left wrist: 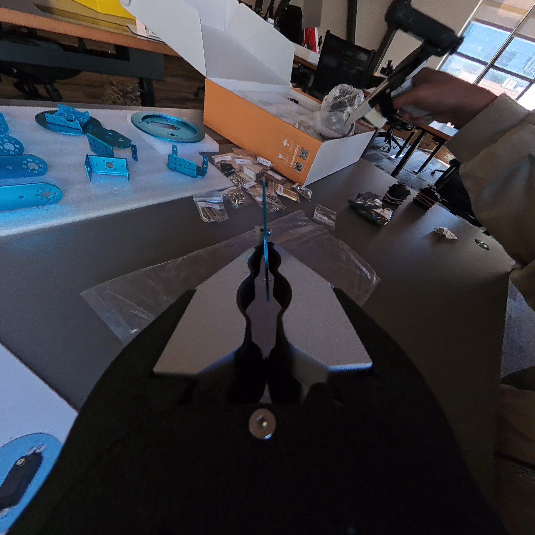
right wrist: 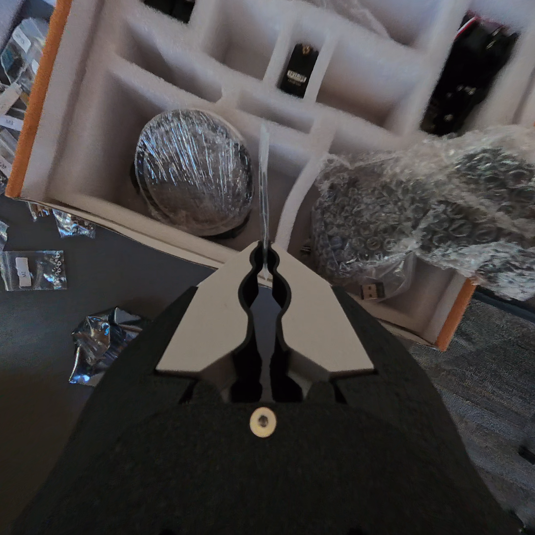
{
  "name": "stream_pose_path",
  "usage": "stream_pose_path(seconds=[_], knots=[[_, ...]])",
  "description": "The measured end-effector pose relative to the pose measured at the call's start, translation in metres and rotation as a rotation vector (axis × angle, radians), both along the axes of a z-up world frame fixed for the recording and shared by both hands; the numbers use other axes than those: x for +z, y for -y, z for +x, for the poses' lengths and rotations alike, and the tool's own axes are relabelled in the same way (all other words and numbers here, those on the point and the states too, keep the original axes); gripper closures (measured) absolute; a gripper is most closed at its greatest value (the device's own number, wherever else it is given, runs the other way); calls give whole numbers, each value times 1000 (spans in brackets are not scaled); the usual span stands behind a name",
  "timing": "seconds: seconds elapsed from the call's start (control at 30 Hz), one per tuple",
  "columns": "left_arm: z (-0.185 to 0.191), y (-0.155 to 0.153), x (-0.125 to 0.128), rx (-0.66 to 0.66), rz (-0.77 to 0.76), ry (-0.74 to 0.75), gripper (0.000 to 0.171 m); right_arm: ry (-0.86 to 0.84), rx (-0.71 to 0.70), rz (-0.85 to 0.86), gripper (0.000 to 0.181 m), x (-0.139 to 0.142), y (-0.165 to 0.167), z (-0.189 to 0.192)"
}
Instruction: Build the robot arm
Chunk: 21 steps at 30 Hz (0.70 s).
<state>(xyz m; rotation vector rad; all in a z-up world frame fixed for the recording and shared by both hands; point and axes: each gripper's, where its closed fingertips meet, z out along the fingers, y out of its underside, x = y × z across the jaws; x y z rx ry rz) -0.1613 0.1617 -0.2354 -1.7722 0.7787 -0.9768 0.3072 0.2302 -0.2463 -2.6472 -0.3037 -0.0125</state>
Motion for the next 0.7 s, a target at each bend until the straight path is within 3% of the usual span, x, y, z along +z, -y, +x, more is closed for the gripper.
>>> stream_pose_path(seconds=[0.13, 0.37, 0.5, 0.7], knots=[[12, -4, -2, -5, -77, 5, 167, -122, 50, -63, 180, -13, -6, -9], [43, -29, 4, 11, -246, -41, 167, -185, 205, -100, 150, -1, -15, 1], [52, -55, 18, 21, -201, -119, 167, -210, 250, 35, 148, 28, -29, 9], [46, -81, 45, 60, -200, -80, 167, -150, 281, 236, 144, 59, -46, 14]])
